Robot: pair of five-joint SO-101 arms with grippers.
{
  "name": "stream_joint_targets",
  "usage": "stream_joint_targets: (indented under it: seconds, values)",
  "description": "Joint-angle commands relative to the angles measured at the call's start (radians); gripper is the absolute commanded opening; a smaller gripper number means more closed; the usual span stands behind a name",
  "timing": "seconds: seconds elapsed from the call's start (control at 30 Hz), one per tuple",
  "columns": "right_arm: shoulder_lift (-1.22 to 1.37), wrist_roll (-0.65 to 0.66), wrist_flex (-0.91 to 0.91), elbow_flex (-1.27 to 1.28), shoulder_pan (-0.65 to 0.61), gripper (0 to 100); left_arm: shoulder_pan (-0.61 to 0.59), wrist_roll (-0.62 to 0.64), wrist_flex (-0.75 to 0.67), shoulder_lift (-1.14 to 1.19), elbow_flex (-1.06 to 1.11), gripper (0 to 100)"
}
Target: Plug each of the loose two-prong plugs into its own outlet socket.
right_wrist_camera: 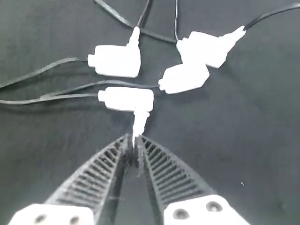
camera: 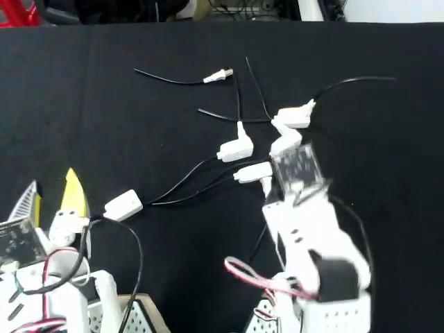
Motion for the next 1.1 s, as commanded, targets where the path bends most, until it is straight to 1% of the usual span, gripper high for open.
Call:
stream_joint_targets:
  seconds: [0.0,0.03,0.1,0.17,0.2,0.27,0.33,0.43,0.53,0.6,0.67,0.73,0.8,1.07]
  values:
    - [-0.263,0.002,-0.043,0.099,0.018,1.4,0.122,0.087,-0.325,0.046,0.128,20]
    - [-0.312,0.002,-0.046,0.119,0.025,1.5,0.166,0.094,-0.423,0.083,0.182,20]
    - [-0.303,0.0,-0.035,0.139,0.023,1.5,0.259,0.098,-0.606,0.195,0.26,20]
    - [-0.257,0.0,-0.023,0.148,0.025,1.5,0.335,0.098,-0.756,0.356,0.275,20]
    - [-0.232,0.0,-0.023,0.145,0.028,1.5,0.355,0.1,-0.821,0.454,0.265,20]
    - [-0.189,0.0,-0.023,0.124,0.028,1.5,0.383,0.11,-0.914,0.664,0.196,20]
    - [-0.157,0.0,-0.023,0.099,0.025,1.5,0.389,0.157,-0.964,0.895,0.077,20]
    - [-0.131,0.008,-0.023,0.077,0.025,1.5,0.389,0.178,-0.965,1.208,-0.153,20]
    - [-0.125,0.032,-0.023,0.07,0.025,1.5,0.389,0.178,-0.95,1.455,-0.364,20]
    - [-0.125,0.103,-0.023,0.07,0.025,1.5,0.387,0.163,-0.881,1.573,-0.513,20]
    - [-0.125,0.173,-0.018,0.071,0.025,1.5,0.387,0.094,-0.781,1.683,-0.673,20]
    - [-0.125,0.203,-0.015,0.074,0.028,1.5,0.387,0.021,-0.678,1.788,-0.831,20]
    - [-0.117,0.203,-0.015,0.076,0.028,1.5,0.387,-0.017,-0.62,1.895,-0.97,20]
    - [-0.116,0.203,-0.015,0.077,0.029,1.5,0.334,0.026,-0.601,2.368,-1.466,20]
